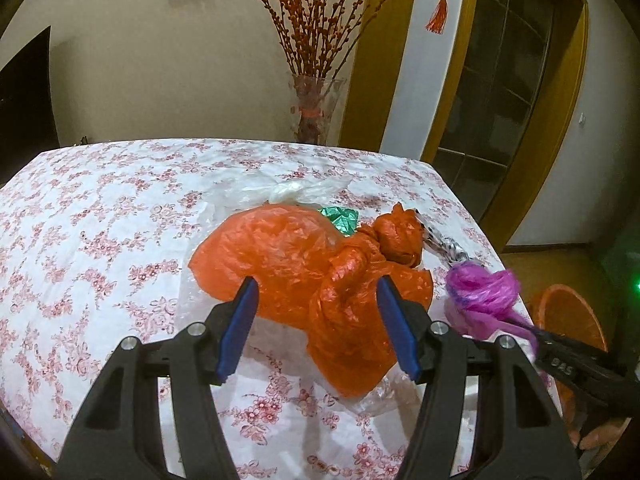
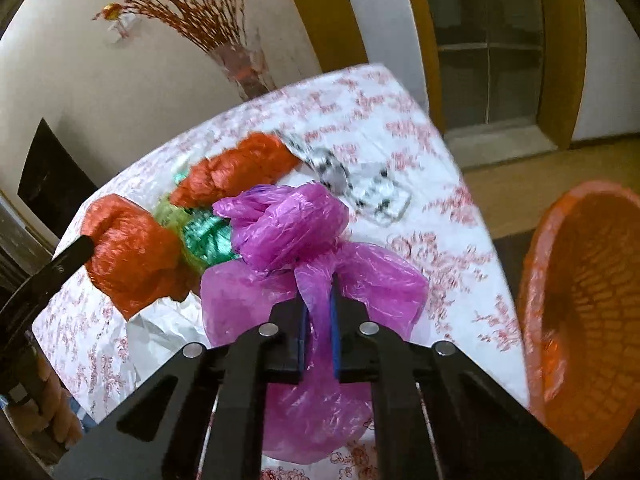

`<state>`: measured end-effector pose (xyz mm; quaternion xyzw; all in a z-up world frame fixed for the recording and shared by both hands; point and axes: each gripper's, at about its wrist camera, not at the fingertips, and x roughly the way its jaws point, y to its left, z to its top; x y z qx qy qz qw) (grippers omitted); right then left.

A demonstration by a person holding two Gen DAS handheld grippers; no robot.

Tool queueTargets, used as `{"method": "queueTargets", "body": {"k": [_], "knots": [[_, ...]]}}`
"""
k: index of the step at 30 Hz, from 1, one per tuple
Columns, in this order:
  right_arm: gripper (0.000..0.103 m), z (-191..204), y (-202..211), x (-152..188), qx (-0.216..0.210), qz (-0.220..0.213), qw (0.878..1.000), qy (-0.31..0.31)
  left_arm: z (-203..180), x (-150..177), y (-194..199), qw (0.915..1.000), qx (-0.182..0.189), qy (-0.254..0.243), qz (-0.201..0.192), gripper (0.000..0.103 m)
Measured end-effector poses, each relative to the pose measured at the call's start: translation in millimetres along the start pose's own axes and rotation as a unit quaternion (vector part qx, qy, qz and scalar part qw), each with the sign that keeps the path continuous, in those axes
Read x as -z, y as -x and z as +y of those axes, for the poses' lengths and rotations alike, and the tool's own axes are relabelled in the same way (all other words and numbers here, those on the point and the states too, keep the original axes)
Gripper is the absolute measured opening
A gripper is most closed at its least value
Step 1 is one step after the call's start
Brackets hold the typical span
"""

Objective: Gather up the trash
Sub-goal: 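Grasp the large orange bag with the left gripper while the right grasps the pink bag, then carry both bags over the basket and open both grippers to release them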

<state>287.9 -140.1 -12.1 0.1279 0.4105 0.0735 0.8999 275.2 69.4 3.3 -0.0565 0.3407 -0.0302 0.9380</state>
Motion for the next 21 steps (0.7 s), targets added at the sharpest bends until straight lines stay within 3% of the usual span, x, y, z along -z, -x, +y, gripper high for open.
{"method": "queueTargets", "body": {"k": [8, 15, 21], "knots": [[0.007, 2, 26, -5, 0.007, -0.043, 0.999, 0.01, -7, -5, -8, 0.9999, -0.003, -0.015, 0.001, 0.055], [0.007, -6, 28, -2, 0.011, -0.041, 0.999, 0.001, -8, -1, -24, 0.9995, 0.006, -0.021, 0.024, 0.019], [0.007, -17, 40, -4, 0.012, -0.054, 0.998, -0.017, -9, -5, -9, 0.9997, 0.007, -0.023, -0.003, 0.012]]}}
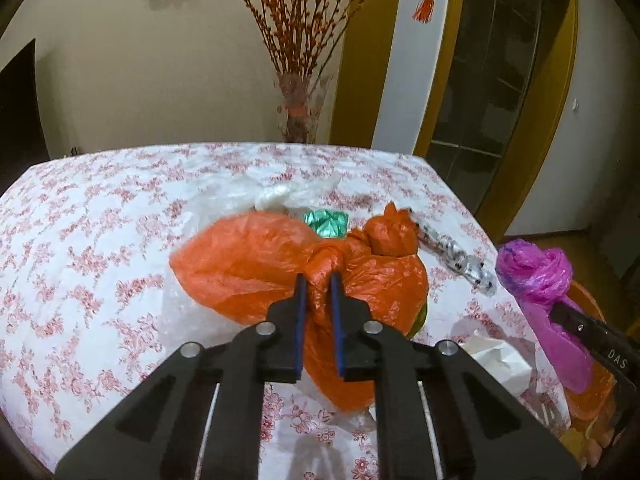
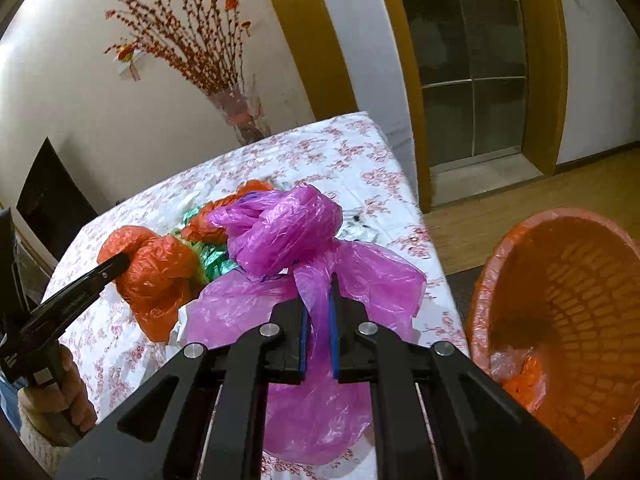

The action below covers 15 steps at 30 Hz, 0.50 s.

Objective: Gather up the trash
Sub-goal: 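Carry both bags over the basket and open both grippers to release them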

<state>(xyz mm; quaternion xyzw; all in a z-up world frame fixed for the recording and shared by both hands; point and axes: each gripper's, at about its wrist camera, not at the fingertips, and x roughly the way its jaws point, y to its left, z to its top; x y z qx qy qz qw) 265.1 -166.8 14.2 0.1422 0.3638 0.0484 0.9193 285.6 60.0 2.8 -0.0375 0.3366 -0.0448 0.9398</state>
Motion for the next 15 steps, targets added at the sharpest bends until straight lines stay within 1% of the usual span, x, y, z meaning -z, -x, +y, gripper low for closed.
{"method": "queueTargets", "body": {"k": [6, 10, 13, 15], "knots": [[0.007, -13, 18, -6, 0.004, -0.027, 0.999, -0.017, -5, -14, 20, 0.9995, 0.002, 0.007, -0.03, 0.012], [0.008, -21, 32, -8, 0.018, -0.05, 0.998, -0.022, -14, -23, 31, 0.9988, 0.011, 0.007, -0.047, 0.012], [0.007, -28, 45, -8, 0.034, -0.07, 0.997, -0.023, -27, -29, 38, 0.9981, 0.024, 0.005, -0.056, 0.012], [0.008, -33, 55, -9, 0.047, -0.084, 0.995, -0.023, -39, -32, 42, 0.9974, 0.04, 0.002, -0.06, 0.012]]}}
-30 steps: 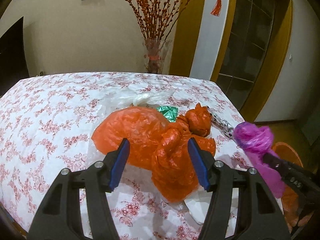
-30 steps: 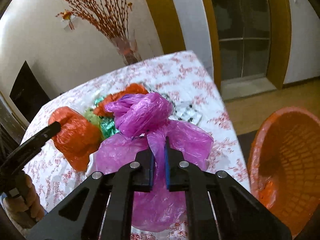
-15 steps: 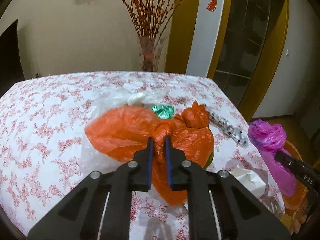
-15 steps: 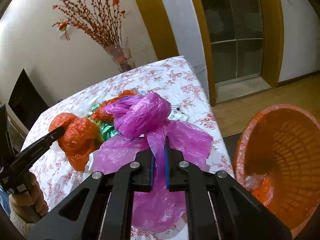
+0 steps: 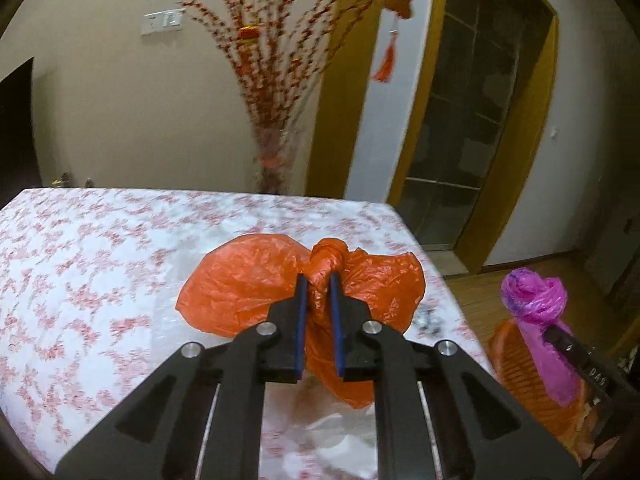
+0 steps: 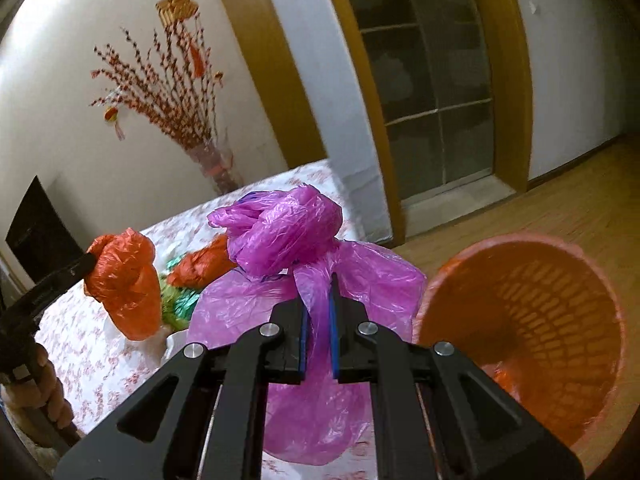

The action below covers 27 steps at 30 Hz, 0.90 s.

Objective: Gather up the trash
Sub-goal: 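Carry both bags over the basket and open both grippers to release them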

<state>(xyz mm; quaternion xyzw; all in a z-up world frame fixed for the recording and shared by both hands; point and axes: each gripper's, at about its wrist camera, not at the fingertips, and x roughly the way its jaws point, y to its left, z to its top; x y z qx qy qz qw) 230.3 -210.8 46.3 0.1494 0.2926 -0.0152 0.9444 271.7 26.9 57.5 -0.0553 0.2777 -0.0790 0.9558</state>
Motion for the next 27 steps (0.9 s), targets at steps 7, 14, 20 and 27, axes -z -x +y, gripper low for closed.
{"method": "queueTargets", "body": {"k": [7, 14, 20, 27], "knots": [[0.008, -33, 32, -4, 0.049, -0.042, 0.998, -0.012, -67, -4, -3, 0.9966, 0.077, -0.027, 0.007, 0.012], [0.008, -75, 59, -1, 0.102, -0.068, 0.991, -0.044, -141, 10, -19, 0.9857, 0.15, -0.065, 0.041, 0.012], [0.008, -102, 73, 6, 0.138, -0.072, 0.985, -0.071, -198, 31, -34, 0.9719, 0.199, -0.103, 0.074, 0.012], [0.008, -127, 83, 14, 0.166, -0.077, 0.977, -0.111, -242, 54, -53, 0.9527, 0.239, -0.15, 0.112, 0.012]]}}
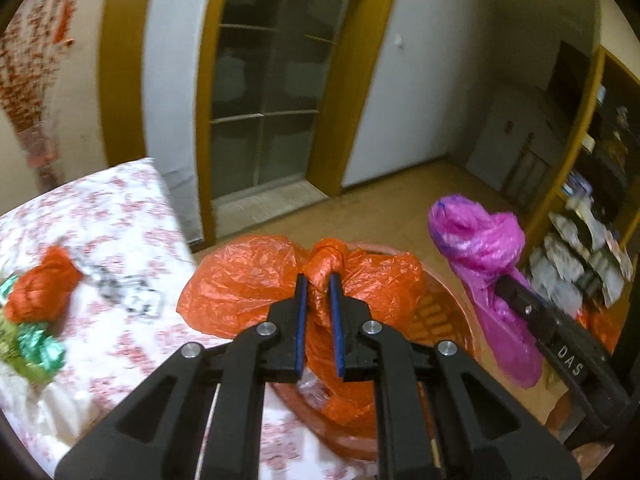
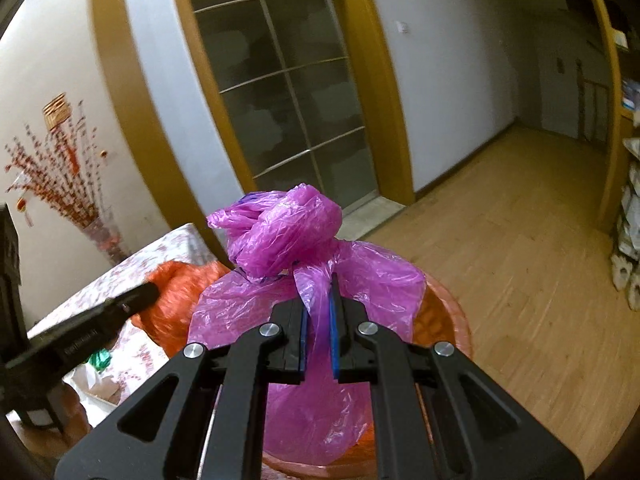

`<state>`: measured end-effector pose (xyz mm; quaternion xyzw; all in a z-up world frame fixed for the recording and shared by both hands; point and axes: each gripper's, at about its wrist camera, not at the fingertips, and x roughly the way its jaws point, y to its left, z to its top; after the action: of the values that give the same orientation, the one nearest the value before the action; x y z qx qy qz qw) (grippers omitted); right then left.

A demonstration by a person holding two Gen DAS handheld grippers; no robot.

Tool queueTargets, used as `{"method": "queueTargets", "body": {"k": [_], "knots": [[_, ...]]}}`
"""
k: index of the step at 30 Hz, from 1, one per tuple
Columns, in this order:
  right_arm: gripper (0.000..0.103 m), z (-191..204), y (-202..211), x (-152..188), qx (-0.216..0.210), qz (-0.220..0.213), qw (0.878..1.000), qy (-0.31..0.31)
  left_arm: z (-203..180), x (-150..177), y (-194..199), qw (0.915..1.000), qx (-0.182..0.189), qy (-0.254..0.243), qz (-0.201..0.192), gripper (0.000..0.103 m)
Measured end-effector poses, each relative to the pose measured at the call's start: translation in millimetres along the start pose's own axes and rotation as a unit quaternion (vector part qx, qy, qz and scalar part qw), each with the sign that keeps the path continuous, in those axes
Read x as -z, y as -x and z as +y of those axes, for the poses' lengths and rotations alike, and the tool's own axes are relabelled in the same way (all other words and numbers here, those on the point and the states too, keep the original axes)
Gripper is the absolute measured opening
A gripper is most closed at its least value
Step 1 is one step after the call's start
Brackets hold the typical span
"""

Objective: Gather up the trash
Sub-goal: 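Carry both bags over the basket and open both grippers to release them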

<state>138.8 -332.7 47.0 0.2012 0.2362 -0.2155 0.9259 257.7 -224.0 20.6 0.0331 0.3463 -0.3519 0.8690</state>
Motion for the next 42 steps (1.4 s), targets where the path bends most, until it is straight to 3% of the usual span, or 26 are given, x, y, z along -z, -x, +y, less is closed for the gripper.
{"method": "queueTargets", "body": {"k": [7, 16, 28, 33, 36, 42], "knots": [[0.008, -15, -6, 3, 0.017, 0.004, 0.999, -0.029, -31, 6, -31, 0.9986, 0.032, -0.036, 0.021, 0.012], [0.008, -29, -15, 6, 0.023, 0.013, 0.999, -0.046, -27, 9, -62, 0.9961, 0.049, -0.052, 0.051, 0.012], [0.009, -31, -25, 5, 0.011, 0.03, 0.998, -0.062, -22, 19, -74, 0.9948, 0.049, -0.049, 0.075, 0.014], [0.043, -38, -25, 6, 0.012, 0.027, 0.997, -0.069, -21, 25, -76, 0.9946, 0.044, -0.043, 0.084, 0.026], [0.047, -40, -22, 6, 0.017, 0.022, 0.997, -0.072, -17, 26, -76, 0.9949, 0.035, -0.037, 0.087, 0.035], [0.057, -41, -12, 3, 0.036, 0.003, 0.997, -0.066, -8, 27, -66, 0.996, 0.017, -0.031, 0.082, 0.042]]}}
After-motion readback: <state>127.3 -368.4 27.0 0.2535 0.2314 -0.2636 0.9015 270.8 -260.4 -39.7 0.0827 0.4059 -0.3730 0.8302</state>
